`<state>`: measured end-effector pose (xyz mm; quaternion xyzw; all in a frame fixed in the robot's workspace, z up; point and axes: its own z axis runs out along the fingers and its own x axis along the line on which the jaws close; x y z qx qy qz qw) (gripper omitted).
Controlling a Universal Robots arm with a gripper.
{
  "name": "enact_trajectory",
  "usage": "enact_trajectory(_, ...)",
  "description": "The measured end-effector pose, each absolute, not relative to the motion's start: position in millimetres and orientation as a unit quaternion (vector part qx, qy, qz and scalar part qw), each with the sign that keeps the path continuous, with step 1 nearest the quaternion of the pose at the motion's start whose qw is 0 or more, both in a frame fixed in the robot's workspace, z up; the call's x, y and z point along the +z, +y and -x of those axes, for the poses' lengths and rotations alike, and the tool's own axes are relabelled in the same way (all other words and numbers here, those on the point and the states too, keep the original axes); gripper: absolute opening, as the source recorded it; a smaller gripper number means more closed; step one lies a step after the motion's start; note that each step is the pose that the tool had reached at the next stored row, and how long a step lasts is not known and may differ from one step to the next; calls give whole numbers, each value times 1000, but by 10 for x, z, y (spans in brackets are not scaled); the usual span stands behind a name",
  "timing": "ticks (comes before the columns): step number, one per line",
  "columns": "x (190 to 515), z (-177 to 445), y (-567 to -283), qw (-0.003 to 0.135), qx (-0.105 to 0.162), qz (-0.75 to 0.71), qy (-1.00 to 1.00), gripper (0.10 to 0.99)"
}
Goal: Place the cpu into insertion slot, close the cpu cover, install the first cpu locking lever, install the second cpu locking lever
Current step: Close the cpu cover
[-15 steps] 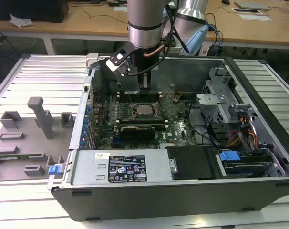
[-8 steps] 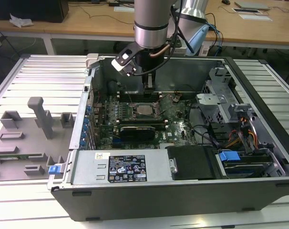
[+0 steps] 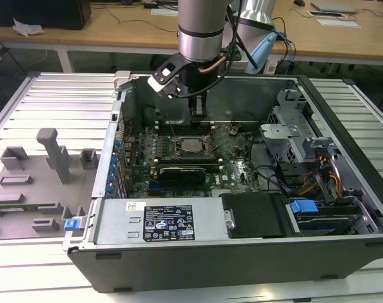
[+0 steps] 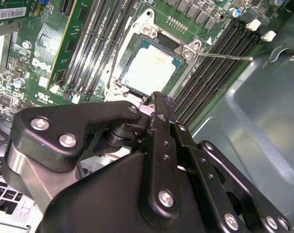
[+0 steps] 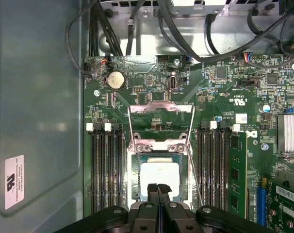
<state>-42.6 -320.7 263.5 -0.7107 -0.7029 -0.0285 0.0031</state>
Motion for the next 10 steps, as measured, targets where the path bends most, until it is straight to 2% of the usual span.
enact_trajectory(10, 2637, 426, -3207, 3, -29, 711, -703, 106)
